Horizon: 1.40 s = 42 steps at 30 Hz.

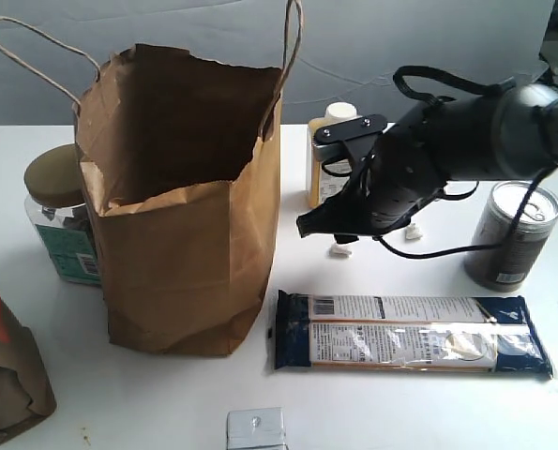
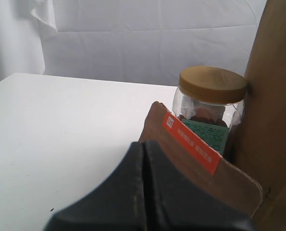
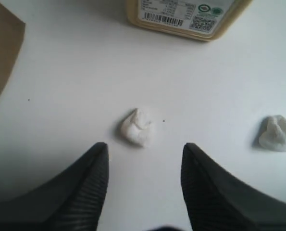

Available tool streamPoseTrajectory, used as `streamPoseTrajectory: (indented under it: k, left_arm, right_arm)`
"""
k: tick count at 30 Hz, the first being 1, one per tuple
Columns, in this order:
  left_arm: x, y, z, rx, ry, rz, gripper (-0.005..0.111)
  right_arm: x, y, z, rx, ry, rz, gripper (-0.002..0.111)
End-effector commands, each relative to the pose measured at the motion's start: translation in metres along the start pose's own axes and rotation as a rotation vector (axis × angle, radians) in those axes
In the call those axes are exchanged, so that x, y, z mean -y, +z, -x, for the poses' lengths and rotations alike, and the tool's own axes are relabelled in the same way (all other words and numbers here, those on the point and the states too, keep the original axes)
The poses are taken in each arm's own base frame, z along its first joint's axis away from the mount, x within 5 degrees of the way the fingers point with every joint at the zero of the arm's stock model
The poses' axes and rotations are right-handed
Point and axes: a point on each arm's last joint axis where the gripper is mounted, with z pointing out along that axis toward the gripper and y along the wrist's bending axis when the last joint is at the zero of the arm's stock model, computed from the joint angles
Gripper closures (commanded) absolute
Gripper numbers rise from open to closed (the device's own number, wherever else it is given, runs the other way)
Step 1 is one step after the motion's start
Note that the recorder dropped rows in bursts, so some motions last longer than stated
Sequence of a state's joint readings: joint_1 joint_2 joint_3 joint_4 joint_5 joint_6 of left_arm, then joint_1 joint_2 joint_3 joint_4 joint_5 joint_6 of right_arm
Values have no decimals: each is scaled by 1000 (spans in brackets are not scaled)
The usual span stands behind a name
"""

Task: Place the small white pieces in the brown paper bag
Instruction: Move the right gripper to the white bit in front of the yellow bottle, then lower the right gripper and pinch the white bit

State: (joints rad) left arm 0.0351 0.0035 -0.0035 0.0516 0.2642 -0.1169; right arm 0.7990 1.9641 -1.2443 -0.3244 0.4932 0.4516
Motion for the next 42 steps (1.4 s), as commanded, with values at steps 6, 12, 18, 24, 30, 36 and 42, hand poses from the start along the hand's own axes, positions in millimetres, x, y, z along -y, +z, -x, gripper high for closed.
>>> streamPoseTrajectory:
  k: [6,12,18,24,30,36,42]
  left_arm:
    - [0,0,-1,4,-10,-8,107]
    - [0,0,-1,4,-10,-8,107]
    - [0,0,-1,4,-10,-8,107]
    - [0,0,-1,4,-10,-8,107]
    - [0,0,-1,4,-10,-8,107]
    - [0,0,-1,4,-10,-8,107]
    - [0,0,-1,4,-10,-8,107]
  right_arm:
    - [-2,31,9,-26,-48,-9,63]
    - [-2,46,2,-59,-57,-14,63]
    - [-5,56,0,-44,-65,-1,63]
    - [-1,61,0,-42,-65,-4,77]
    - [1,60,-4,-81,-68,-28,108]
    - [2,37,-8,31,-25,31,108]
    - [14,-3,-34,74,68,70,108]
